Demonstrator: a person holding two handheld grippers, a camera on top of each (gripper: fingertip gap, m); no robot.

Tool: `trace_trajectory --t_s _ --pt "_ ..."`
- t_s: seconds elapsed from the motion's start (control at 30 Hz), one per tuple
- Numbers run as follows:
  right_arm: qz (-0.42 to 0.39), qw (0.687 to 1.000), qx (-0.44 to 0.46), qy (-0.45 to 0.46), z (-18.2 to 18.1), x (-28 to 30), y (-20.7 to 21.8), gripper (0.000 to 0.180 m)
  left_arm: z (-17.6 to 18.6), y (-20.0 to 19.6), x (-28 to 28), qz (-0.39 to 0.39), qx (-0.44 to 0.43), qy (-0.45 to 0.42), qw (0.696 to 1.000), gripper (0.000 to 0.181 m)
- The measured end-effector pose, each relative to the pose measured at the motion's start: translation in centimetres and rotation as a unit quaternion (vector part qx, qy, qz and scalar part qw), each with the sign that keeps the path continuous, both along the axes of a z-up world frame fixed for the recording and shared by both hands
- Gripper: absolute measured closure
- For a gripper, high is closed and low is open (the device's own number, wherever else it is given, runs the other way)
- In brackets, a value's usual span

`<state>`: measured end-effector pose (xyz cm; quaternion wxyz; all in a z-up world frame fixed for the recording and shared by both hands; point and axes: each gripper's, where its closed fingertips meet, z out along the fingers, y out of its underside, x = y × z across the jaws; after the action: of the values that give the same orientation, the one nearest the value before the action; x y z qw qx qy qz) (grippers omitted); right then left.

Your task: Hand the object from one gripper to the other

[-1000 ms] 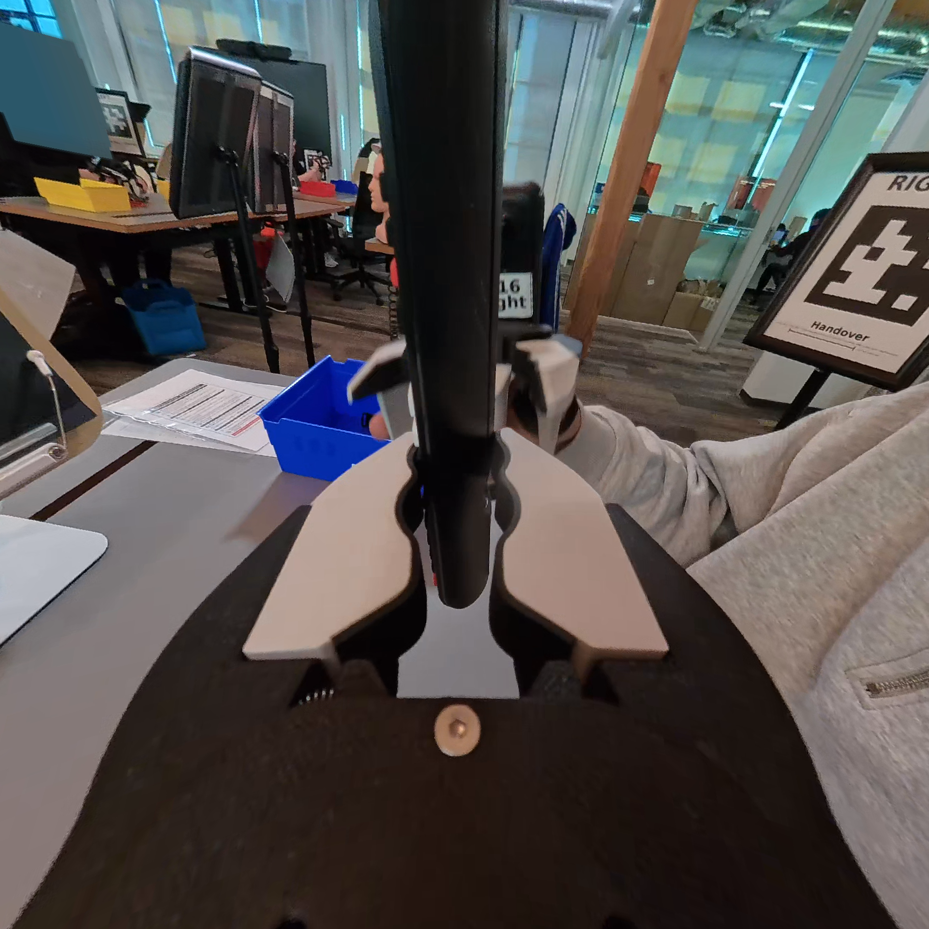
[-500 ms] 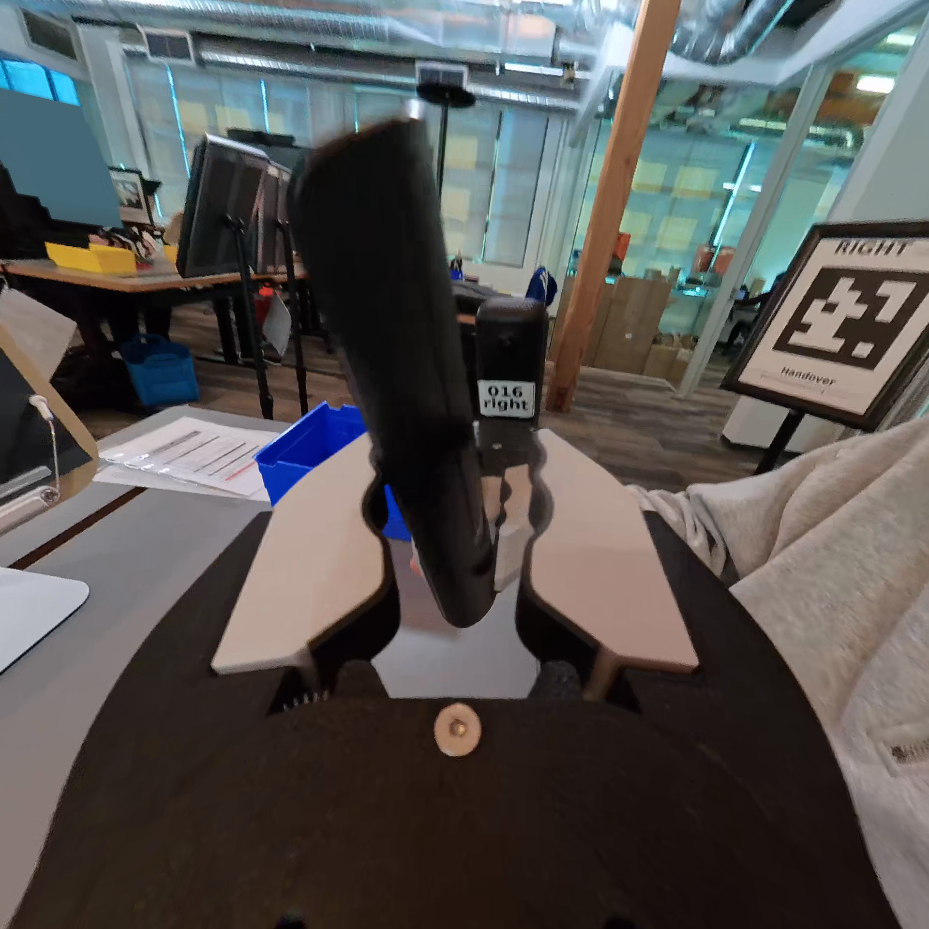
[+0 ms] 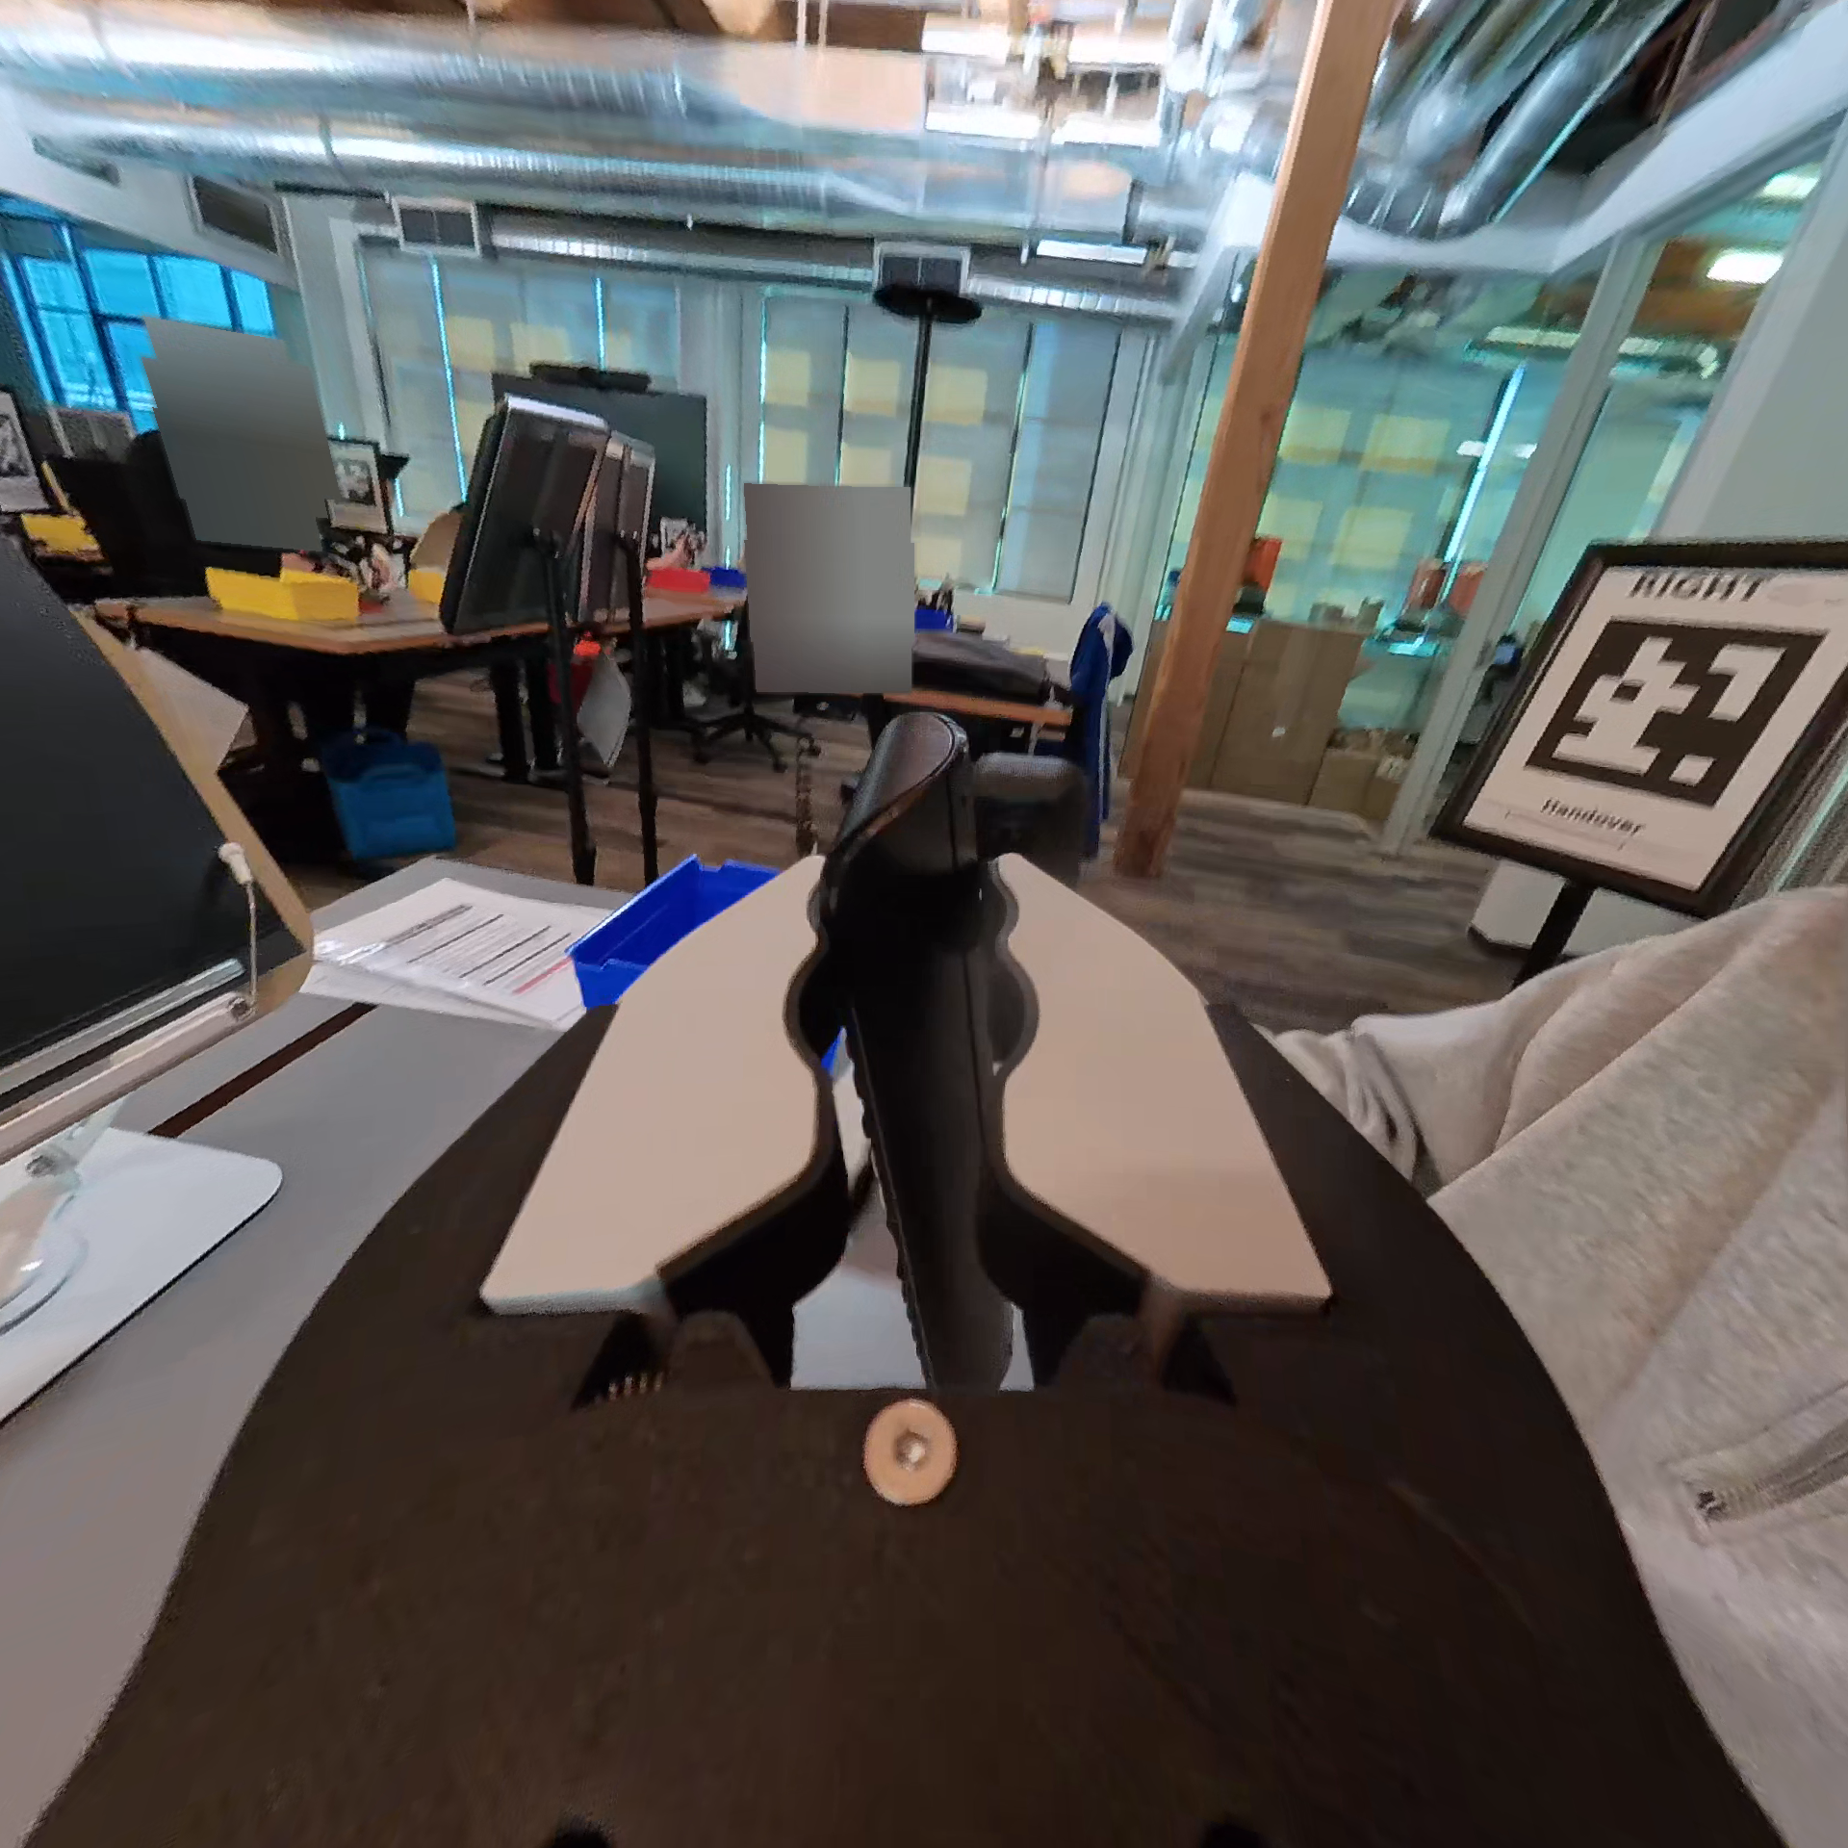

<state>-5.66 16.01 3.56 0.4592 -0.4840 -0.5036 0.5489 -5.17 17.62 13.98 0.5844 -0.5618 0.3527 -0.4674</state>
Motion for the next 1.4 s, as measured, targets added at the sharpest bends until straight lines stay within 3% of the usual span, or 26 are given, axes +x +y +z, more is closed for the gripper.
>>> trace_trajectory --t_s 0.1,0.27,0.33,0.43,0.57,0.6,0.7,0.87,1.0,1.13,1.27,1.33,1.4 --pt "-0.032 0.999 0.003 0.009 0.5 0.3 1.0 0.093 -0.7 0.1 0.5 0.013 0.007 0.031 0.999 0.155" --pt "-0.034 0.999 0.004 0.018 0.9 0.2 0.6 0.098 -1.0 -0.1 1.5 0.003 0.001 0.036 0.999 0.155" --pt "-0.028 0.999 0.008 0.018 0.8 0.0 0.2 0.109 -1.4 -0.1 2.1 -0.004 -0.003 0.042 0.999 0.155" --pt "0.001 1.0 0.017 0.008 0.5 0.1 -0.7 0.154 -1.9 -0.2 2.9 -0.013 -0.004 0.051 0.999 0.156" --pt "0.011 1.0 0.022 0.016 0.6 0.5 -1.0 0.155 -1.7 -0.7 3.6 -0.029 0.014 0.035 0.999 0.155" --pt "0.011 1.0 0.021 0.02 0.7 0.6 -0.9 0.155 -1.5 -0.8 3.7 -0.034 0.02 0.026 0.999 0.151" --pt "0.009 1.0 0.01 0.027 1.4 1.1 -0.5 0.155 -1.0 -0.6 3.6 -0.036 0.011 0.0 0.999 0.112" --pt "-0.015 0.999 0.008 0.048 3.5 3.0 0.6 0.156 -2.8 -0.1 3.9 -0.062 -0.037 0.023 0.997 0.086" --pt "-0.037 0.998 0.021 0.055 5.1 4.5 1.2 0.156 -6.1 -0.3 5.1 -0.11 -0.074 0.077 0.988 0.091" --pt "-0.052 0.996 0.036 0.054 6.2 5.6 1.3 0.156 -9.4 -0.8 6.8 -0.136 -0.068 0.146 0.978 0.112" --pt "-0.057 0.996 0.042 0.051 6.5 5.8 1.1 0.155 -9.0 -1.3 8.5 -0.139 -0.034 0.116 0.983 0.132" --pt "-0.06 0.996 0.048 0.045 6.3 5.6 1.0 0.155 -8.3 -1.4 8.8 -0.142 -0.024 0.085 0.986 0.157" --pt "-0.059 0.996 0.058 0.032 6.0 5.4 0.9 0.155 -8.8 -1.6 9.0 -0.152 -0.039 0.095 0.983 0.156"
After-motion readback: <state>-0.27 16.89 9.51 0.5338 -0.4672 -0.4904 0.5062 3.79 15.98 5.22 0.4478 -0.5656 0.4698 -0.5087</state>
